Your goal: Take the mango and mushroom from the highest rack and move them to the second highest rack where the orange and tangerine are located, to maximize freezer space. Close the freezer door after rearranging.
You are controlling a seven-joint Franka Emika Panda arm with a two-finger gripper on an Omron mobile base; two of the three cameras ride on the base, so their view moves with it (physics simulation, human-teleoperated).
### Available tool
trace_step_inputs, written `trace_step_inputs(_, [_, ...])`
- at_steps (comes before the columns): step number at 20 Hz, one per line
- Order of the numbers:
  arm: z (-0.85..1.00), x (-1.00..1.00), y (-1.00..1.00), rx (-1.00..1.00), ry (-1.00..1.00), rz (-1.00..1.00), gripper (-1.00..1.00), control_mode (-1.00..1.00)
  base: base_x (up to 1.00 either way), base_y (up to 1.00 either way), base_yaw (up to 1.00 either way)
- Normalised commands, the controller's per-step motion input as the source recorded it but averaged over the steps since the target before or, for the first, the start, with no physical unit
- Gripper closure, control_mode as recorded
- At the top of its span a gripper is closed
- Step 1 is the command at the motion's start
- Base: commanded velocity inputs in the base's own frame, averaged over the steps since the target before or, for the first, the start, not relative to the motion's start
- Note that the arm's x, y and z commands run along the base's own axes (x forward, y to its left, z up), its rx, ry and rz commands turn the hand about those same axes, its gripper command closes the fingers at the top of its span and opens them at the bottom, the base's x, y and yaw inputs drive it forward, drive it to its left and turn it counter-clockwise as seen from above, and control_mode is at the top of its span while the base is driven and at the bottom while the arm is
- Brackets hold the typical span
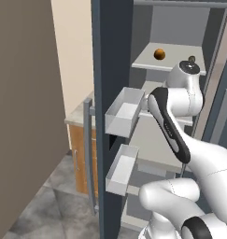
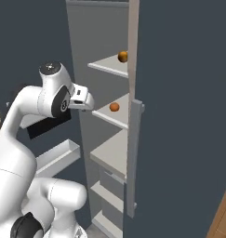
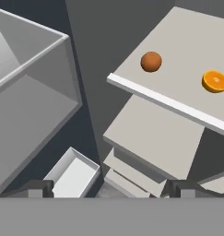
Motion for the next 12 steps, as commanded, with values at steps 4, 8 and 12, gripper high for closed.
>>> trace_step_inputs(4, [0.0,0.0,0.0,0.0,0.0,0.0,-1.0,1.0,0.1,0.39,0.0])
trace_step_inputs(8, [0.0,0.0,0.0,0.0,0.0,0.0,-1.0,1.0,0.09,0.47,0.0])
trace_step_inputs(12, [0.0,0.0,0.0,0.0,0.0,0.0,-1.0,1.0,0.06,0.36,0.0])
